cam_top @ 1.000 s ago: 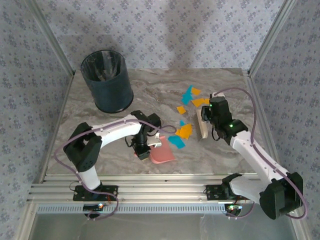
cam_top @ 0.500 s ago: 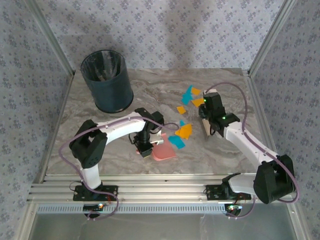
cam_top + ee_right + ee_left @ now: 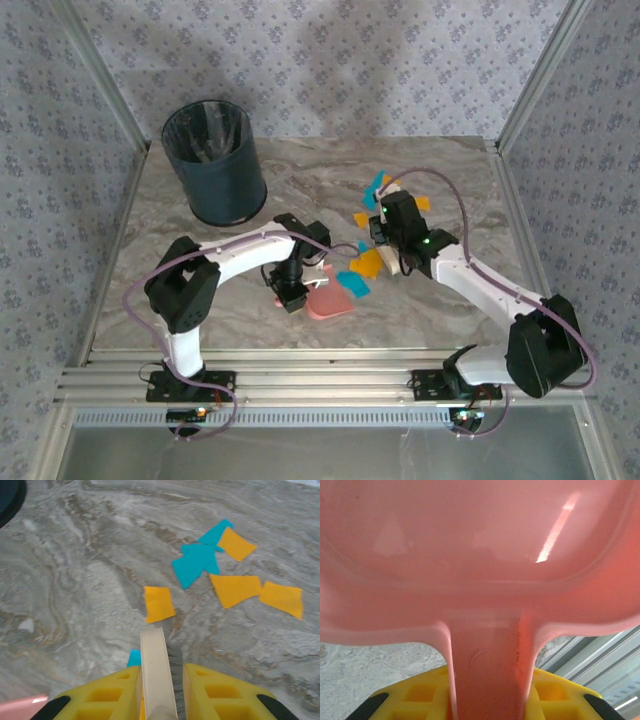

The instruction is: Sweep away the paper scraps from the table

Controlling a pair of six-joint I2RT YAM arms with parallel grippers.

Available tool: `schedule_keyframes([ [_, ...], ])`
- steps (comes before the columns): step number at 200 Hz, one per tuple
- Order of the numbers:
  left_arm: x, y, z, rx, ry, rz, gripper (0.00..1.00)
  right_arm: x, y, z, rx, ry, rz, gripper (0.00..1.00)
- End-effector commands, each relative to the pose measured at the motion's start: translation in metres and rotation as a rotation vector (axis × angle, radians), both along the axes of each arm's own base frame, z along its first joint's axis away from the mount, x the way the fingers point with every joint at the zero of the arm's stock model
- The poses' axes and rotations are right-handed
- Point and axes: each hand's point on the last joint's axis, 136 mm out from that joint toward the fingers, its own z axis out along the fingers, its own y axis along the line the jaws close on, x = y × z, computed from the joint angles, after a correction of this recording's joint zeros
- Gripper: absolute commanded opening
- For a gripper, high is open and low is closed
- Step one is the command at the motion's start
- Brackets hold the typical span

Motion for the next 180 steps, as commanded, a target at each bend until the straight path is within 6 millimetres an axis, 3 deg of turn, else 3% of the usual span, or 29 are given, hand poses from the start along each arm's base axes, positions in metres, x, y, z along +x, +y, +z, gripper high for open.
schedule_keyframes([
  [1, 0.004, 0.006, 0.0, 0.043, -0.004, 0.026, 0.0, -0.013, 0.015, -0.008, 0.007, 0.061, 0.051, 0.0],
  [64, 0.013, 0.002, -0.001, 0.037, -0.017, 0.052, 0.0, -0.038, 0.044, -0.008, 0.092, 0.097, 0.118, 0.0],
  [146, 0.015, -0.004, -0.003, 0.022, -0.005, 0.041, 0.0, -0.042, 0.067, 0.014, 0.259, 0.076, 0.144, 0.0],
  [180, 0.018, -0.005, -0.003, 0.021, -0.015, 0.043, 0.0, -0.044, 0.068, 0.025, 0.295, 0.063, 0.149, 0.0],
])
